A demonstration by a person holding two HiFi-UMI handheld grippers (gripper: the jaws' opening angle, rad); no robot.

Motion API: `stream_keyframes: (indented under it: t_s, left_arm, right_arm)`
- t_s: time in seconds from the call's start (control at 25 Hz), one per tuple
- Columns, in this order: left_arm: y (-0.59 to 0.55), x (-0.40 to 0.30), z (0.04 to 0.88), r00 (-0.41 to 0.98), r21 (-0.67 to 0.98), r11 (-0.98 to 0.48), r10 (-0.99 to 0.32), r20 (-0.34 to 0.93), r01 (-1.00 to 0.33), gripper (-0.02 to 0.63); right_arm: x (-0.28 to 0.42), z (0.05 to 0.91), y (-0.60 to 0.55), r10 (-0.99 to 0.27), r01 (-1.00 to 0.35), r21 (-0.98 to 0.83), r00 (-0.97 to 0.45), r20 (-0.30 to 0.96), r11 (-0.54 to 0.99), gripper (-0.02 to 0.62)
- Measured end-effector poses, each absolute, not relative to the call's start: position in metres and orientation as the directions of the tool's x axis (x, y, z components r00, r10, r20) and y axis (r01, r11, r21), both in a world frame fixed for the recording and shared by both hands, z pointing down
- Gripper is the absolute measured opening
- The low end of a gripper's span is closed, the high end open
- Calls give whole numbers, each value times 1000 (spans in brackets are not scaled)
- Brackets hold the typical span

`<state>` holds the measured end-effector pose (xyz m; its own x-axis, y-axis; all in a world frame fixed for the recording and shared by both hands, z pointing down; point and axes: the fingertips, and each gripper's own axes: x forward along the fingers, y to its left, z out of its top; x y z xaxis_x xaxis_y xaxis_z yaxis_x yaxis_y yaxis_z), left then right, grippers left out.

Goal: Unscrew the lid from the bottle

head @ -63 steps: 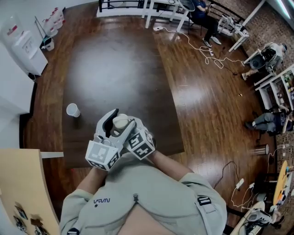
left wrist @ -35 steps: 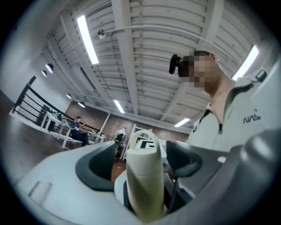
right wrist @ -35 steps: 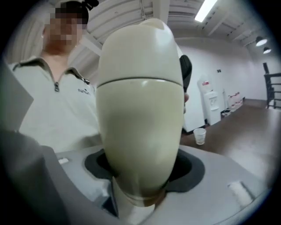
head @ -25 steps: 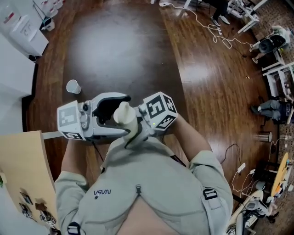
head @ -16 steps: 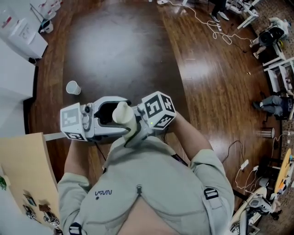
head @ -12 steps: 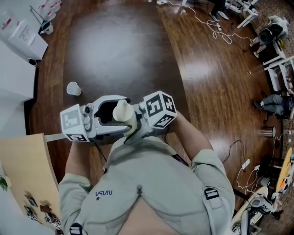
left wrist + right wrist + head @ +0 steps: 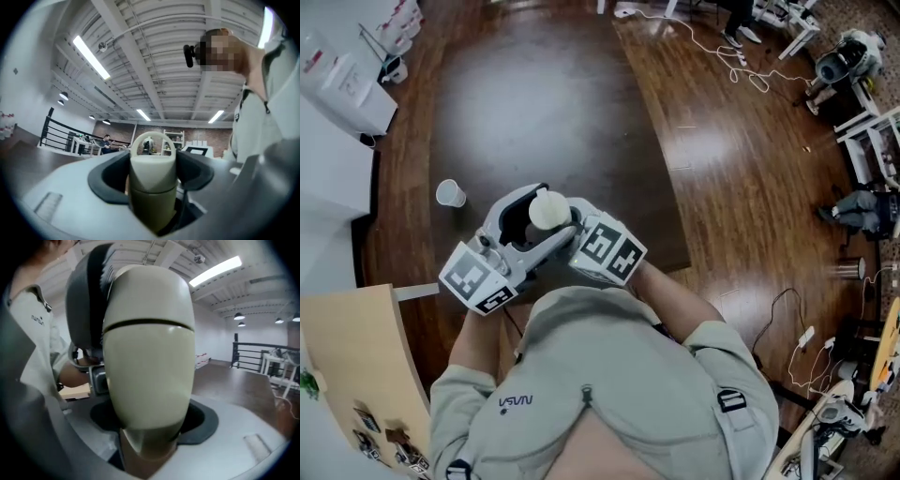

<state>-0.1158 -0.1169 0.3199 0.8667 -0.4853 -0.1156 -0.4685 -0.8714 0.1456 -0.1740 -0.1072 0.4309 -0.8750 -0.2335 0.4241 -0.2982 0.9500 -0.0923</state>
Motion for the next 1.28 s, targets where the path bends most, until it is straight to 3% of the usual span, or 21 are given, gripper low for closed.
stream_keyframes:
  t_s: [0.16, 0.28, 0.68, 0.92, 1.08, 1.28]
  left_arm:
    - [-123, -111, 333, 772, 104, -778, -628, -99, -619, 304]
    - [-122, -107, 342, 724, 109, -731, -682, -104, -674, 302]
    - [-119, -101, 352, 751, 158, -756, -653, -104, -635, 302]
    - [-102, -107, 331, 845, 198, -858, -507, -170, -474, 362]
    - [-87, -122, 301, 891, 255, -914, -377, -252, -315, 368]
    - [-71, -130, 272, 926, 272, -959, -175, -335, -82, 385]
  right_arm:
    - [-158, 441, -128, -468, -512, 20, -769, 435, 859, 302]
    - [-150, 449, -133, -541, -575, 57, -726, 426, 816, 302]
    - [-147, 462, -126, -504, -557, 14, -740, 445, 831, 302]
    - [-151, 445, -102, -274, -341, -73, -850, 449, 937, 302]
    - [-153, 423, -58, 53, -26, -177, -902, 428, 984, 302]
    - [-150, 390, -1, 423, 320, -326, -845, 326, 890, 302]
